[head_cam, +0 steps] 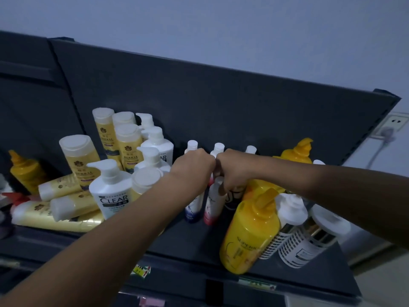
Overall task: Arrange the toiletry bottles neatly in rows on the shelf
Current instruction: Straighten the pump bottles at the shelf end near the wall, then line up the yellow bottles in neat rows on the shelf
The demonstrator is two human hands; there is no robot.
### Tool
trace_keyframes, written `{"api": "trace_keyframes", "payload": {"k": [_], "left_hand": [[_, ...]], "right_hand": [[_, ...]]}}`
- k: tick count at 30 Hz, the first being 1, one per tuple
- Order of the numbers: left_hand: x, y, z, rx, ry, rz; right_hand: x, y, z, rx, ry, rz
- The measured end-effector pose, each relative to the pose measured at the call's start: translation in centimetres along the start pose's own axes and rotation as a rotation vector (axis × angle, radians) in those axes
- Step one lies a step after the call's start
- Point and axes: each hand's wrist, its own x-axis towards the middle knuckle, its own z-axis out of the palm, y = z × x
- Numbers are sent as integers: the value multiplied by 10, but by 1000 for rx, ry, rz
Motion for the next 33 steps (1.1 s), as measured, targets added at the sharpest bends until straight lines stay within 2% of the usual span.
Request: {"api": "trace_keyframes", "payload": {"k": [4, 10, 14, 18, 23, 28, 31, 33], "left_hand": [[-5, -2, 5, -12, 11, 7], [-32, -15, -18, -101, 183, 2], [-51, -59, -47, -177, 336, -12], [-83, -127, -74, -90, 391, -103], [-135, -225, -64, 154, 301, -269], [-172, -295, -21, 324, 119, -411], [-171, -321, 13, 331, 20, -436], [-165, -333, 34, 298, 11, -424]], "right_hand": [[-4, -8, -2, -24, -6, -1], [-14, -19, -18, -66, -13, 56], [-23, -46, -64, -140, 56, 83], [-31, -89, -105, -62, 189, 73], [-32, -178, -118, -44, 306, -72], [-5, -275, -92, -130, 277, -245], [29, -317, -65, -181, 256, -315], [51, -337, -48, -250, 231, -316]]}}
